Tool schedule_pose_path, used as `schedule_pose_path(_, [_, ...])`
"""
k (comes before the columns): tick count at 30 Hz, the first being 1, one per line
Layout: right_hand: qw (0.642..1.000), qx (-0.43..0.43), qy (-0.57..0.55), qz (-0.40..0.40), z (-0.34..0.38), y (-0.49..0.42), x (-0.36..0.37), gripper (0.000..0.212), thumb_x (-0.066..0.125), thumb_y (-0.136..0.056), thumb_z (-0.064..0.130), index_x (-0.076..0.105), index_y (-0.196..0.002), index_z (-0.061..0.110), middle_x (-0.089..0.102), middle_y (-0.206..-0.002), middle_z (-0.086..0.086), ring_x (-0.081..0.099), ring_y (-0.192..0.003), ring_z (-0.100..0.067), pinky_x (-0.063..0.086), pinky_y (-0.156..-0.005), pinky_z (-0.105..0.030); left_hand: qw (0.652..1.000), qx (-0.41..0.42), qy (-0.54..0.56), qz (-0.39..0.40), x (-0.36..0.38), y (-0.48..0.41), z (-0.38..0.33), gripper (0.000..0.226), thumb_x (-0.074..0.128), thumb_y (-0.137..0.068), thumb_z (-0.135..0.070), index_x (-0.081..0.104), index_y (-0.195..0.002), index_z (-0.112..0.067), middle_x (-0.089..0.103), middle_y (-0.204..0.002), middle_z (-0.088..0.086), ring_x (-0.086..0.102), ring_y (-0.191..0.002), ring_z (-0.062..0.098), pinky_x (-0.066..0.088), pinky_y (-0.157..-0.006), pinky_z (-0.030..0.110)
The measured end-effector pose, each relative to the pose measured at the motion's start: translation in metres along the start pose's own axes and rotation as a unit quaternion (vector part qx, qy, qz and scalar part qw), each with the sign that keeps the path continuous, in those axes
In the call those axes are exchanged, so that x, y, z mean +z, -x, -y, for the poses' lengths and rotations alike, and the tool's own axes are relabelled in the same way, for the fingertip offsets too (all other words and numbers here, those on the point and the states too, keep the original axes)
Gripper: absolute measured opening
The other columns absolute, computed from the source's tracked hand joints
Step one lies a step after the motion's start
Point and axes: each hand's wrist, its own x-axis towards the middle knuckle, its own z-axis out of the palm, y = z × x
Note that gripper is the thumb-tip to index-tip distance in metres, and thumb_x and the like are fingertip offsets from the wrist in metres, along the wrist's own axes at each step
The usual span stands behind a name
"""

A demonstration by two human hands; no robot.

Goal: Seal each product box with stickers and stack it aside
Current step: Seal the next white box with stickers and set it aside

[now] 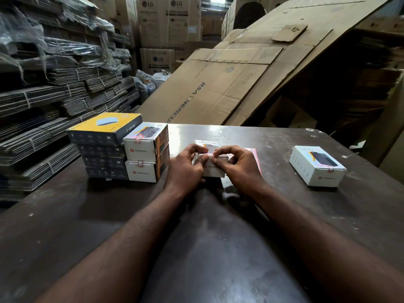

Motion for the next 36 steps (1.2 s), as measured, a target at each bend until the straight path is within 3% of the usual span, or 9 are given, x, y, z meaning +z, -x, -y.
schedule_pose_path(4, [1.000, 0.000, -0.003, 0.004, 0.002, 0.001, -0.001, 0.013, 0.080, -0.084, 0.012, 0.073, -0.085, 0.023, 0.056, -0.049, 0.021, 0.036, -0.045, -0.004, 0.035, -0.045, -0.017, 1.000, -0.002, 0.003, 0.008, -0.001, 0.000, 0.000, 0.007, 0.070, -0.095, -0.020, 0.071, -0.101, -0.024, 0.074, -0.097, 0.007, 0.074, -0.077, 0.017, 0.062, -0.052, 0.035])
schedule_pose_path(14, [1.000, 0.031, -0.004, 0.006, 0.002, 0.002, -0.002, 0.012, 0.080, -0.084, 0.011, 0.072, -0.088, 0.018, 0.055, -0.048, 0.027, 0.039, -0.038, -0.001, 0.034, -0.042, -0.014, 1.000, 0.000, -0.006, 0.007, 0.000, 0.001, -0.002, 0.006, 0.069, -0.095, -0.016, 0.071, -0.098, -0.021, 0.073, -0.088, 0.010, 0.074, -0.067, 0.017, 0.060, -0.048, 0.031])
schedule_pose_path(18, [0.998, 0.058, -0.014, 0.004, -0.002, 0.001, -0.003, 0.012, 0.082, -0.083, 0.015, 0.073, -0.088, 0.022, 0.058, -0.051, 0.022, 0.044, -0.042, 0.000, 0.039, -0.042, -0.018, 1.000, -0.008, 0.000, 0.011, 0.000, 0.003, -0.004, 0.005, 0.069, -0.095, -0.017, 0.071, -0.097, -0.022, 0.071, -0.090, 0.012, 0.073, -0.059, 0.019, 0.060, -0.046, 0.036])
schedule_pose_path(21, [0.995, 0.090, -0.049, 0.004, -0.003, 0.003, -0.003, 0.012, 0.084, -0.081, 0.019, 0.075, -0.088, 0.023, 0.061, -0.057, 0.009, 0.056, -0.050, -0.008, 0.044, -0.043, -0.022, 1.000, -0.008, -0.001, 0.013, 0.000, 0.003, -0.006, 0.005, 0.069, -0.095, -0.018, 0.071, -0.098, -0.022, 0.071, -0.092, 0.012, 0.074, -0.063, 0.019, 0.060, -0.047, 0.036])
schedule_pose_path(24, [0.984, 0.130, -0.122, 0.003, -0.006, 0.003, -0.001, 0.014, 0.086, -0.078, 0.017, 0.076, -0.087, 0.023, 0.068, -0.071, -0.008, 0.067, -0.063, -0.024, 0.052, -0.052, -0.032, 1.000, -0.010, -0.001, 0.017, 0.001, 0.004, -0.006, 0.005, 0.068, -0.096, -0.019, 0.070, -0.098, -0.023, 0.071, -0.092, 0.012, 0.073, -0.062, 0.019, 0.060, -0.047, 0.035])
schedule_pose_path(28, [0.974, 0.148, -0.169, 0.028, -0.005, 0.001, -0.005, 0.017, 0.084, -0.078, 0.011, 0.075, -0.089, 0.021, 0.066, -0.080, -0.020, 0.066, -0.063, -0.026, 0.053, -0.064, -0.039, 1.000, -0.015, 0.001, 0.020, 0.003, 0.005, -0.006, 0.005, 0.067, -0.096, -0.020, 0.069, -0.099, -0.023, 0.070, -0.092, 0.014, 0.073, -0.059, 0.020, 0.059, -0.046, 0.032])
schedule_pose_path(33, [0.984, 0.111, -0.125, 0.058, -0.004, -0.002, -0.010, 0.027, 0.074, -0.083, -0.005, 0.073, -0.096, 0.018, 0.066, -0.084, -0.020, 0.061, -0.077, -0.030, 0.053, -0.081, -0.046, 1.000, -0.019, 0.001, 0.010, 0.001, 0.003, -0.003, 0.008, 0.067, -0.097, -0.019, 0.067, -0.095, -0.027, 0.070, -0.096, 0.011, 0.073, -0.058, 0.021, 0.058, -0.045, 0.031])
schedule_pose_path(36, [0.987, 0.106, -0.108, 0.051, -0.004, -0.002, -0.008, 0.023, 0.083, -0.078, 0.010, 0.074, -0.095, 0.022, 0.068, -0.082, -0.018, 0.063, -0.075, -0.030, 0.055, -0.077, -0.052, 1.000, -0.015, 0.000, 0.010, 0.001, 0.003, -0.003, 0.006, 0.067, -0.096, -0.019, 0.068, -0.098, -0.024, 0.071, -0.097, 0.011, 0.074, -0.063, 0.020, 0.060, -0.047, 0.034])
